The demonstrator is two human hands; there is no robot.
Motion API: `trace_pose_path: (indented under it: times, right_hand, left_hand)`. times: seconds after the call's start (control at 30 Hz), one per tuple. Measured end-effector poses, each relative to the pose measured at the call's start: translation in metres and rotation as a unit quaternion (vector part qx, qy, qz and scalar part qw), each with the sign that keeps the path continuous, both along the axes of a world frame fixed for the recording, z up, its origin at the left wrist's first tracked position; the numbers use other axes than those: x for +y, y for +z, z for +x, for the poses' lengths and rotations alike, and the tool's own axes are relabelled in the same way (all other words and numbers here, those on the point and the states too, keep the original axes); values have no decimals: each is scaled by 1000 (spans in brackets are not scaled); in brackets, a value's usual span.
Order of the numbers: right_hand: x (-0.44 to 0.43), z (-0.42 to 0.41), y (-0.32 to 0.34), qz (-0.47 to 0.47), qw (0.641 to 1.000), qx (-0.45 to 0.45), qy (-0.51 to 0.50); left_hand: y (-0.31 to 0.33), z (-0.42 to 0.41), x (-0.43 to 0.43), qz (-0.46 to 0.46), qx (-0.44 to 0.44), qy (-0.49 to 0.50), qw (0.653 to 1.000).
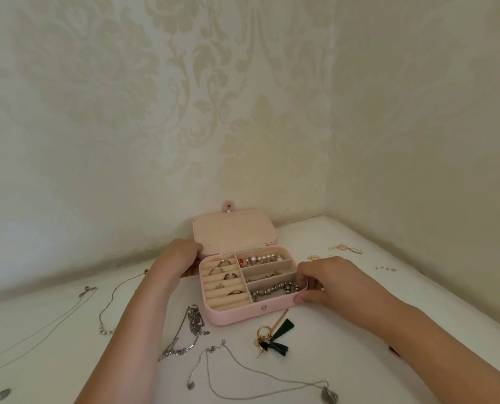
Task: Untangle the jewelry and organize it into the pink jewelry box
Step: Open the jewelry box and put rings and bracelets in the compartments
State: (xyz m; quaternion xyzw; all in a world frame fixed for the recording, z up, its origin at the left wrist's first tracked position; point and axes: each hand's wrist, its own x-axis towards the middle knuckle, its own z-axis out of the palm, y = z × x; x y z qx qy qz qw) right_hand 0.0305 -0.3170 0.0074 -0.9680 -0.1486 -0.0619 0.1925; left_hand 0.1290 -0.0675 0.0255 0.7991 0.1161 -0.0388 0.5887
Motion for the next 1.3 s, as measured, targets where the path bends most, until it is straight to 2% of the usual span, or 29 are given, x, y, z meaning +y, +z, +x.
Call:
trace_pose_path:
  times: [0.37, 0.5, 0.6, 0.67, 0.77, 0.87, 0.93, 1.0, 1.07, 1.17, 1.3]
  right_hand:
    - [8, -2, -3, -8, 999, -45, -27]
    - [11, -2, -4, 27, 997, -44, -50]
    - [15, 3, 2, 105, 989, -79, -74]
    - [24, 8, 9, 208, 970, -98, -85]
    - [42, 18, 24, 378, 921, -13, -92]
    - [59, 26, 37, 524, 839, 118, -83]
    - [65, 30, 42, 599, 781, 161, -76]
    - [69, 34, 45, 638, 745, 180, -76]
    - [71, 36, 47, 651, 730, 192, -81]
    - [73, 37, 51, 653, 725, 200, -91]
    - [76, 37, 56, 650, 720, 215, -112]
  left_hand:
    - [-2, -3, 2, -39, -135, -69, 988]
    - [-1, -8, 5, 22, -152, -98, 983]
    - [1, -11, 7, 37, -153, -109, 981]
    - [2, -11, 7, 24, -149, -111, 982]
    - [-2, -8, 7, 33, -162, -115, 979]
    - [-3, -9, 7, 66, -210, -122, 968]
    - [-2, -10, 8, 59, -249, -133, 957]
    - [1, -12, 9, 27, -280, -145, 948]
    - [2, -12, 9, 3, -296, -152, 943]
    - [0, -10, 8, -6, -315, -154, 936]
    - [-2, -10, 8, 18, -336, -147, 930]
